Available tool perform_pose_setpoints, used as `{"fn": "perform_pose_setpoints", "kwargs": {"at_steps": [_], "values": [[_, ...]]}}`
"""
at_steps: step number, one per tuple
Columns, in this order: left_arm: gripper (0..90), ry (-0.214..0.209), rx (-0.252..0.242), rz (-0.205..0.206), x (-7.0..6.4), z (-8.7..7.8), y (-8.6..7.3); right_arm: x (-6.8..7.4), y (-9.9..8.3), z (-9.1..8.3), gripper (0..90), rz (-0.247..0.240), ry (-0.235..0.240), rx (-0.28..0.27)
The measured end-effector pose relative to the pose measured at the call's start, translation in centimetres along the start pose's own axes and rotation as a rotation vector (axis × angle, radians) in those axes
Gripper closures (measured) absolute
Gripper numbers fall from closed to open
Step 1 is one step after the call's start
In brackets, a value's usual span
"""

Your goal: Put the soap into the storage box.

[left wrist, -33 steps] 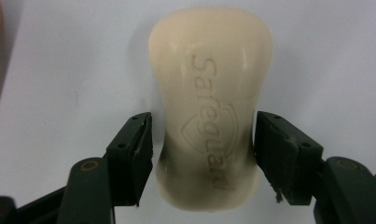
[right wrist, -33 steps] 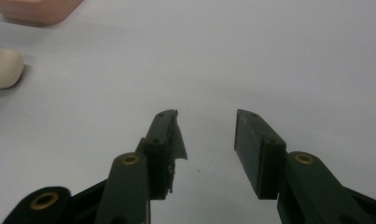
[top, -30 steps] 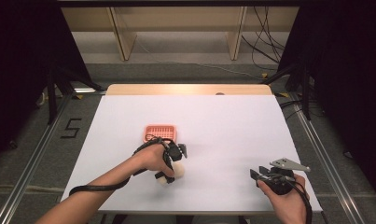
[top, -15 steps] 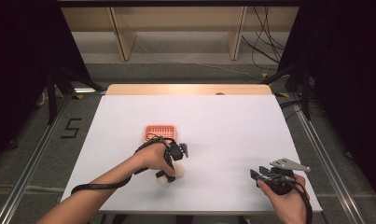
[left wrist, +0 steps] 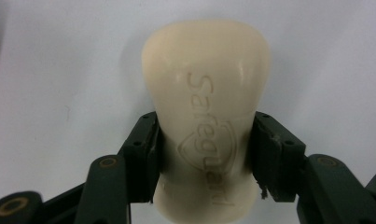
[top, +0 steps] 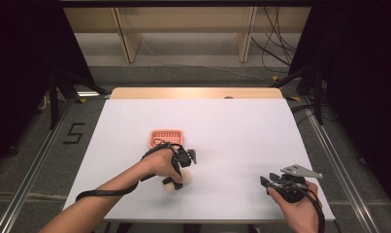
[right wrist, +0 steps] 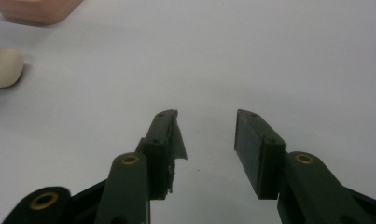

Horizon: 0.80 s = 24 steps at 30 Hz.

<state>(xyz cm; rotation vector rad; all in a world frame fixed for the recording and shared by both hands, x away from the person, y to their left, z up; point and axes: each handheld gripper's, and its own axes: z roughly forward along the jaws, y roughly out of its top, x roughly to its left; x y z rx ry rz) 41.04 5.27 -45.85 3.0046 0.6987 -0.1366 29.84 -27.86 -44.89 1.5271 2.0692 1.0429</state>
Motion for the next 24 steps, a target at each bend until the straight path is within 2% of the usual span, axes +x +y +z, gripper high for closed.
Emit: {"fn": "perform_pose_setpoints", "kwargs": {"at_steps": [3, 7, 11, 13, 16, 18, 19, 24], "values": [[47.1, 0.017, -0.005, 0.028, 0.09, -0.07, 0.0, 0.0, -0.01, 0.02, 58.8, 0.0, 0.0, 0.001], [47.4, 0.005, -0.006, 0.005, 0.03, -0.02, -0.12, 0.01, 0.0, 0.02, 58.8, 0.0, 0.001, 0.001], [47.7, -0.003, 0.01, 0.014, -0.07, -0.01, -0.2, 0.03, -0.01, 0.03, 58.8, 0.001, -0.001, 0.002], [47.7, 0.004, 0.015, 0.033, -0.03, -0.04, -0.24, 0.0, 0.0, 0.01, 58.8, 0.0, 0.0, 0.0], [47.8, -0.007, 0.019, 0.029, -0.09, -0.03, -0.33, -0.01, 0.0, 0.01, 58.8, -0.001, 0.0, 0.0], [47.9, 0.003, 0.015, 0.035, -0.16, -0.01, -0.43, -0.01, -0.01, 0.02, 58.8, -0.001, 0.001, 0.0], [47.9, 0.01, 0.021, 0.052, -0.11, -0.09, -0.45, -0.01, -0.01, 0.02, 58.7, -0.001, 0.0, 0.0], [48.1, 0.001, 0.03, 0.059, -0.34, -0.46, -0.65, -0.01, -0.01, 0.02, 58.8, -0.001, -0.001, 0.001]]}}
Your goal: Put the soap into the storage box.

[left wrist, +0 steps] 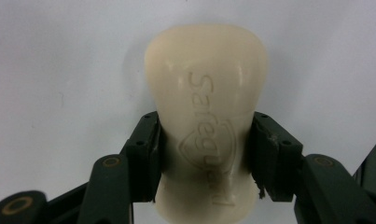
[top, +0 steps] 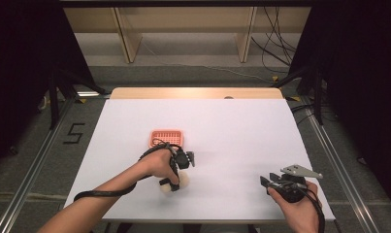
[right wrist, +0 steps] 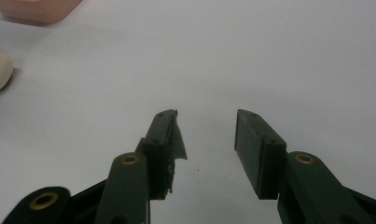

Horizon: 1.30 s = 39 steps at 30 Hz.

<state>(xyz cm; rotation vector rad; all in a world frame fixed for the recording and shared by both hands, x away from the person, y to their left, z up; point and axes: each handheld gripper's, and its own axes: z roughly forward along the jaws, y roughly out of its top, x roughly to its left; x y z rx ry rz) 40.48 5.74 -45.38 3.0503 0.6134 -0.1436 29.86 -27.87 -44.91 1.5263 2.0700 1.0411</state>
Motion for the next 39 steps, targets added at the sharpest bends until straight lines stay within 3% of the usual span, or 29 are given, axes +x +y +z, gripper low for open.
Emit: {"fn": "perform_pose_setpoints", "kwargs": {"at_steps": [13, 22, 23, 27, 39], "values": [[48.4, 0.017, -0.003, 0.039, -0.3, -0.8, -0.5, 0.0, 0.0, 0.0, 58.8, -0.001, -0.001, -0.001], [48.7, 0.038, 0.023, 0.093, 0.0, -1.2, -1.3, 0.0, 0.0, 0.1, 58.6, -0.003, -0.008, 0.0], [48.7, 0.044, 0.023, 0.102, 0.2, -1.3, -1.5, 0.3, -0.1, 0.1, 58.5, 0.028, -0.003, 0.001], [48.7, 0.043, 0.035, 0.116, 0.4, -1.4, -1.9, 0.4, -0.1, 0.2, 58.5, 0.039, 0.006, -0.003], [48.8, 0.071, 0.006, 0.184, 0.7, -1.9, -2.7, 0.4, -0.1, 0.1, 58.2, 0.033, 0.002, 0.009]]}}
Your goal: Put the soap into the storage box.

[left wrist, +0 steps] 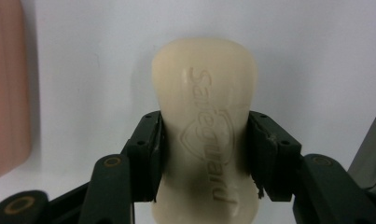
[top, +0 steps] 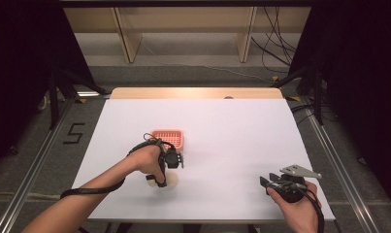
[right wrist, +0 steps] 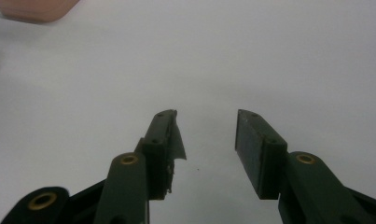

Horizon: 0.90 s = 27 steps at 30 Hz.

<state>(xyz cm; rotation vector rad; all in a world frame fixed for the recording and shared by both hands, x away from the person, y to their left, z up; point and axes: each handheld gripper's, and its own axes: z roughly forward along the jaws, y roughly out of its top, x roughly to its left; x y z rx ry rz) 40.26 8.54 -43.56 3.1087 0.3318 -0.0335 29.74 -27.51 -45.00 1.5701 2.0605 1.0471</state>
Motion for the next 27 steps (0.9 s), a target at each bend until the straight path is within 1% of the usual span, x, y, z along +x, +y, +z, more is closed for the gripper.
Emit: {"fn": "perform_pose_setpoints", "kwargs": {"at_steps": [1, 3, 4, 5, 6, 7, 8, 9, 11, 12, 15, 16, 17, 18, 19, 20, 21, 22, 23, 25, 26, 27], "values": [[48.7, 0.0, 0.003, 0.009, 0.0, -0.1, 0.0, 0.0, 0.0, 0.0, 58.1, 0.0, 0.0, -0.002], [48.8, -0.001, 0.003, 0.012, 0.1, -0.2, -0.1, 0.0, 0.0, 0.1, 58.1, 0.003, 0.002, -0.006], [48.8, 0.004, 0.0, 0.02, 0.1, -0.2, -0.2, 0.0, 0.0, 0.1, 58.1, 0.006, 0.005, -0.014], [48.8, 0.0, -0.005, 0.014, 0.1, -0.3, -0.2, 0.0, 0.0, 0.1, 58.1, 0.005, 0.004, -0.012], [48.8, 0.003, 0.01, 0.029, 0.2, -0.4, -0.3, 0.0, 0.0, 0.1, 58.1, 0.005, 0.003, -0.01], [48.8, 0.006, 0.006, 0.029, 0.2, -0.4, -0.4, 0.0, 0.0, 0.1, 58.1, 0.005, 0.003, -0.01], [48.7, 0.007, -0.007, 0.02, 0.2, -0.4, -0.5, 0.0, 0.0, 0.1, 58.0, 0.004, 0.003, -0.007], [48.8, 0.009, 0.009, 0.036, 0.4, -0.6, -0.5, 0.0, 0.0, 0.0, 58.0, 0.001, 0.001, -0.001], [48.8, 0.012, 0.006, 0.036, 0.4, -0.6, -0.6, 0.0, 0.0, 0.0, 58.0, 0.0, 0.001, -0.001], [48.8, 0.02, 0.003, 0.045, 0.5, -0.7, -0.7, 0.0, 0.0, 0.0, 57.9, 0.001, -0.002, -0.002], [48.8, 0.017, -0.004, 0.039, 0.5, -0.9, -0.9, 0.0, 0.0, 0.0, 57.9, 0.001, 0.0, -0.001], [48.8, 0.023, 0.003, 0.051, 0.6, -1.0, -0.9, 0.0, 0.0, 0.0, 57.9, 0.0, -0.002, -0.001], [48.8, 0.021, 0.004, 0.05, 0.6, -1.0, -0.9, 0.0, 0.0, 0.0, 57.9, 0.001, 0.001, -0.003], [48.8, 0.022, -0.001, 0.048, 0.6, -1.1, -1.0, -0.2, 0.0, 0.0, 57.9, -0.027, -0.005, -0.009], [48.8, 0.022, -0.001, 0.048, 0.6, -1.1, -1.0, -0.3, 0.0, 0.0, 57.9, -0.037, -0.011, -0.013], [48.8, 0.026, 0.005, 0.054, 0.8, -1.3, -1.1, -0.3, 0.0, 0.0, 57.9, -0.034, -0.012, -0.015], [48.8, 0.033, 0.001, 0.055, 0.8, -1.3, -1.1, -0.3, 0.0, 0.0, 57.9, -0.034, -0.012, -0.017], [48.8, 0.033, -0.002, 0.052, 0.9, -1.4, -1.2, -0.4, 0.0, 0.1, 57.8, -0.03, 0.007, -0.019], [48.8, 0.025, -0.001, 0.046, 0.9, -1.5, -1.2, -0.4, 0.0, 0.1, 57.9, -0.03, 0.006, -0.013], [48.8, 0.028, 0.001, 0.045, 1.0, -1.6, -1.3, -0.3, 0.0, 0.1, 57.9, -0.026, 0.004, -0.011], [48.8, 0.033, 0.008, 0.056, 1.1, -1.7, -1.3, -0.3, 0.0, 0.1, 57.9, -0.027, -0.007, -0.014], [48.8, 0.037, 0.004, 0.052, 1.2, -1.8, -1.4, -0.3, 0.0, 0.1, 57.9, -0.026, -0.006, -0.015]]}}
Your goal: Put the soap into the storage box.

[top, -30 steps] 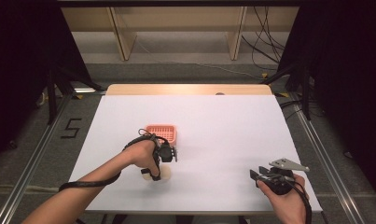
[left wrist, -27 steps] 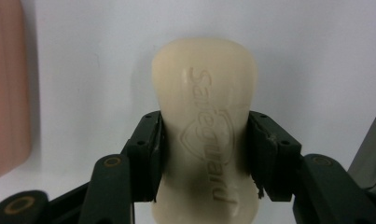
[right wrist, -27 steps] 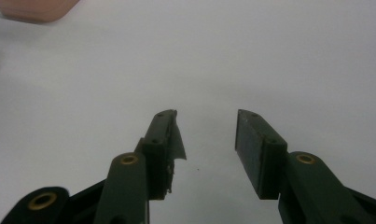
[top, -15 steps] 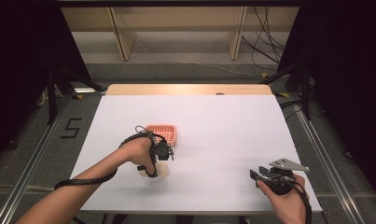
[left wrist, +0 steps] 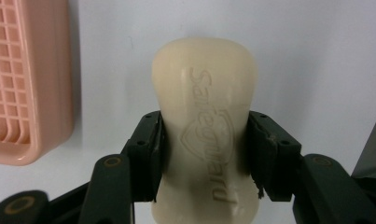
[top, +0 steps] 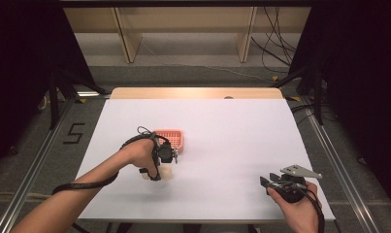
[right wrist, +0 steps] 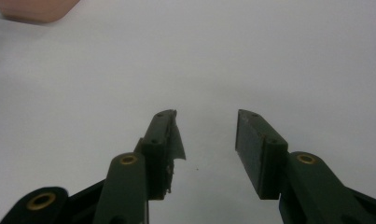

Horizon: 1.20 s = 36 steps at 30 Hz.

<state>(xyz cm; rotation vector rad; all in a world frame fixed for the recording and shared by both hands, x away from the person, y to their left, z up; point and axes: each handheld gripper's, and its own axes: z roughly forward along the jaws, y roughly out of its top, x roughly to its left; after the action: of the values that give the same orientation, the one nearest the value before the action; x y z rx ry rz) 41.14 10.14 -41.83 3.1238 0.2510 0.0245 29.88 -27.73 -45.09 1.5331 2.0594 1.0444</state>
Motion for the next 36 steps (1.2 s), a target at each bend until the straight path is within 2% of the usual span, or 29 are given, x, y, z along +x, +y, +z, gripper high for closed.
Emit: {"fn": "perform_pose_setpoints", "kwargs": {"at_steps": [6, 9, 10, 13, 14, 23, 24, 25, 27, 28, 36], "values": [[48.8, 0.002, 0.0, 0.0, 0.3, -0.2, -0.2, 0.0, 0.0, 0.0, 57.8, 0.004, 0.007, 0.0], [48.8, 0.006, -0.008, -0.005, 0.5, -0.3, -0.3, -0.1, 0.0, 0.0, 57.8, -0.012, 0.009, -0.001], [48.8, 0.006, 0.004, 0.004, 0.6, -0.4, -0.3, -0.1, 0.0, 0.1, 57.8, -0.015, 0.008, -0.003], [48.8, 0.007, -0.005, -0.006, 0.8, -0.4, -0.4, 0.0, 0.0, 0.1, 57.8, -0.006, 0.011, 0.013], [48.8, 0.012, -0.006, -0.004, 0.9, -0.5, -0.5, 0.0, 0.0, 0.0, 57.8, -0.005, -0.003, 0.015], [48.8, 0.023, -0.003, 0.002, 1.5, -0.9, -0.6, 0.0, 0.0, 0.0, 57.8, -0.002, -0.001, 0.005], [48.8, 0.02, -0.005, -0.003, 1.7, -1.0, -0.6, 0.1, 0.0, 0.0, 57.8, 0.016, -0.002, 0.003], [48.8, 0.021, -0.011, -0.007, 1.7, -1.0, -0.6, -0.1, 0.0, 0.0, 57.8, -0.005, -0.003, 0.009], [48.8, 0.019, -0.01, -0.01, 1.9, -1.1, -0.6, 0.0, 0.0, 0.0, 57.8, 0.006, -0.003, 0.014], [48.8, 0.025, 0.002, 0.006, 2.0, -1.2, -0.6, -0.1, 0.0, 0.1, 57.8, -0.005, -0.004, 0.007], [48.8, 0.029, -0.005, 0.003, 2.6, -1.3, -0.8, -0.1, 0.0, -0.1, 57.7, -0.01, -0.014, 0.025]]}}
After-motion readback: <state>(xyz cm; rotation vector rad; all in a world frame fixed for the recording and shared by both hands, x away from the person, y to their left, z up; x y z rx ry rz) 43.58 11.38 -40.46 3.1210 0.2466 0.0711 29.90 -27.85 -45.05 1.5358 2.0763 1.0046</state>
